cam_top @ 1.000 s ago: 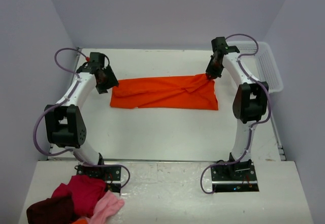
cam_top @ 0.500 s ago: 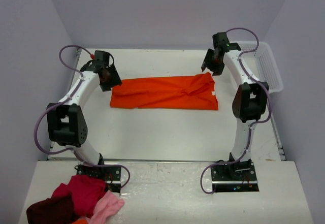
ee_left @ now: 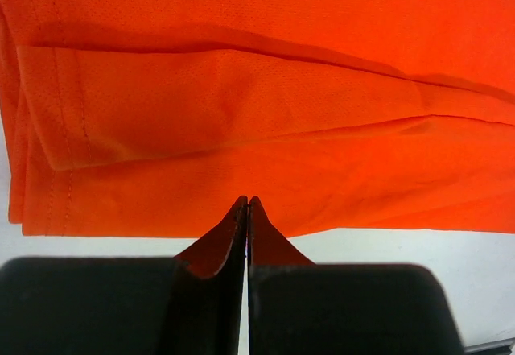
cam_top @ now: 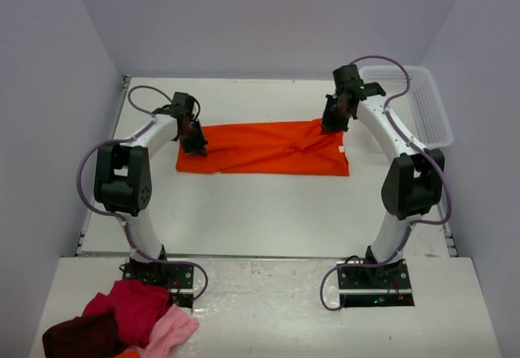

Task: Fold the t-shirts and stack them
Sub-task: Fold the other side of the tshirt into a rectangle

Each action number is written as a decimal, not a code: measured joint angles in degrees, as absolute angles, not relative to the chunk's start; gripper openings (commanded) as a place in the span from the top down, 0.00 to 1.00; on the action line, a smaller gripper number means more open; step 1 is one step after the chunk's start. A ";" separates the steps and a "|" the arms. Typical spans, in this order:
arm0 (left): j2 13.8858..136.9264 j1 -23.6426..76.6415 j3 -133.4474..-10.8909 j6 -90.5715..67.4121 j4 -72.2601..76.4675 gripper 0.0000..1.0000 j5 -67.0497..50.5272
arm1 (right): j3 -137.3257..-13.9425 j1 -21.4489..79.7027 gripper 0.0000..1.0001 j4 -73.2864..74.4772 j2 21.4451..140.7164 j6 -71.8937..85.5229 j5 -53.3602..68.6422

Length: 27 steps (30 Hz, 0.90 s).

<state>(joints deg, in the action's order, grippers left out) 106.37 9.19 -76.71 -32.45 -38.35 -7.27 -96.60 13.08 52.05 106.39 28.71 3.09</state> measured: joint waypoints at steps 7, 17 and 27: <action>111.07 9.19 -78.61 -31.55 -37.98 1.00 -6.70 | -93.03 14.61 1.00 51.72 103.31 28.91 5.61; 119.57 8.54 -89.45 -29.06 -38.63 1.00 -4.62 | -90.39 18.48 1.00 51.48 103.33 28.91 7.27; 121.30 3.29 -96.05 -28.38 -38.76 1.00 -1.63 | -90.39 18.44 1.00 51.53 103.39 28.86 7.27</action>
<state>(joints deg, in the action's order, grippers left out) 121.30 3.29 -96.05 -28.38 -38.76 -1.63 -90.39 18.44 51.53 103.39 28.86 7.27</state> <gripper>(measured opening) 0.002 0.003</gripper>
